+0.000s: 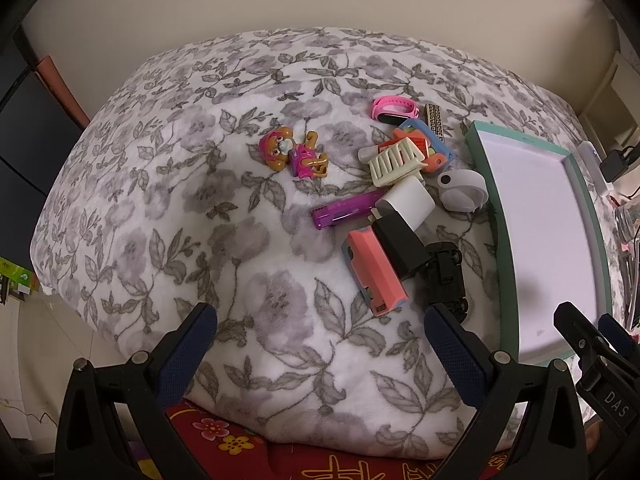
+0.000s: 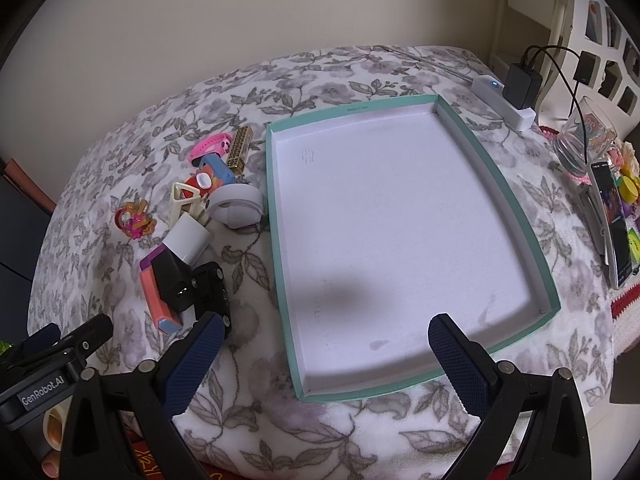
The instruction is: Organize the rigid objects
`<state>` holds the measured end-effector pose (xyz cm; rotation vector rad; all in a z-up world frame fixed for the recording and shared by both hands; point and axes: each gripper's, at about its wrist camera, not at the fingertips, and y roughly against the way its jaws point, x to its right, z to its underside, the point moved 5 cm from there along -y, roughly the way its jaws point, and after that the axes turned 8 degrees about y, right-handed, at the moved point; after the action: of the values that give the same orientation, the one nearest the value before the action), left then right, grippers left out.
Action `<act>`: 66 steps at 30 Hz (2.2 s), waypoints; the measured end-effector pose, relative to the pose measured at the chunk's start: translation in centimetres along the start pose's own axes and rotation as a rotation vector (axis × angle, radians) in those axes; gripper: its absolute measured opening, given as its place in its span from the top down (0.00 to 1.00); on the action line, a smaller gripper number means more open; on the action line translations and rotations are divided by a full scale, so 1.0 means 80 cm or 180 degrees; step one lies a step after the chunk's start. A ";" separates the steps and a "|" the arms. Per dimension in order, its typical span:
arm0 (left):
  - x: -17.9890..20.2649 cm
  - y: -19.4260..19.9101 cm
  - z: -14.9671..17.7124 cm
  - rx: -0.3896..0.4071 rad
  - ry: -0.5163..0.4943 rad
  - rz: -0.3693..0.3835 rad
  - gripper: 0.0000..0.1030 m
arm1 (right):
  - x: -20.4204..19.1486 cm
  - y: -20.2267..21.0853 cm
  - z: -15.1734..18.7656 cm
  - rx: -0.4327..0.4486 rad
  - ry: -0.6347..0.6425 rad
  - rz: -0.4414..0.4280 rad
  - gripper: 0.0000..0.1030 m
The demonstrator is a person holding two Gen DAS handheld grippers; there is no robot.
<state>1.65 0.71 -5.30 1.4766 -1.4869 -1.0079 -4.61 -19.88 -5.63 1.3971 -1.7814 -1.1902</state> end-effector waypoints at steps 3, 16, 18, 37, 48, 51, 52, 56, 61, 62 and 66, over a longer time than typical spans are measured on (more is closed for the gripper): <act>-0.001 -0.001 0.001 -0.0004 -0.0002 -0.0003 0.00 | 0.000 0.000 0.000 -0.0003 0.0001 0.0003 0.00; -0.002 -0.001 0.001 -0.0014 -0.0005 -0.0014 0.00 | -0.002 -0.001 -0.001 -0.0010 0.0002 0.0008 0.00; -0.002 -0.001 0.001 -0.0014 -0.0007 -0.0015 0.00 | -0.002 0.000 -0.001 -0.0011 0.0004 0.0009 0.00; -0.033 -0.046 -0.021 -0.0238 0.0311 -0.0383 0.00 | -0.042 -0.027 -0.018 -0.0059 0.0218 -0.0221 0.01; -0.010 -0.071 -0.034 -0.0389 0.0376 -0.0088 0.00 | -0.104 -0.072 -0.018 -0.0224 0.0789 -0.0290 0.18; 0.000 -0.076 -0.035 -0.0415 0.0303 -0.0065 0.01 | -0.112 -0.080 -0.015 -0.0268 0.0860 -0.0282 0.20; 0.002 -0.078 -0.034 -0.0422 0.0277 -0.0069 0.01 | -0.114 -0.084 -0.015 -0.0285 0.0885 -0.0275 0.21; 0.007 -0.087 -0.033 -0.0496 0.0209 -0.0053 0.04 | -0.117 -0.095 -0.012 -0.0343 0.0944 -0.0237 0.22; 0.007 -0.091 -0.031 -0.0523 0.0185 -0.0042 0.04 | -0.120 -0.109 -0.011 -0.0412 0.0960 -0.0202 0.23; 0.007 -0.090 -0.030 -0.0523 0.0171 -0.0048 0.04 | -0.121 -0.111 -0.011 -0.0428 0.0970 -0.0199 0.25; 0.007 -0.095 -0.021 -0.0655 0.0111 -0.0075 0.05 | -0.118 -0.116 -0.010 -0.0447 0.0971 -0.0157 0.32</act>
<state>6.00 0.11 -11.73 1.3607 -1.3022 -1.1087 2.84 -11.60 -12.80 1.4588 -1.4342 -1.0411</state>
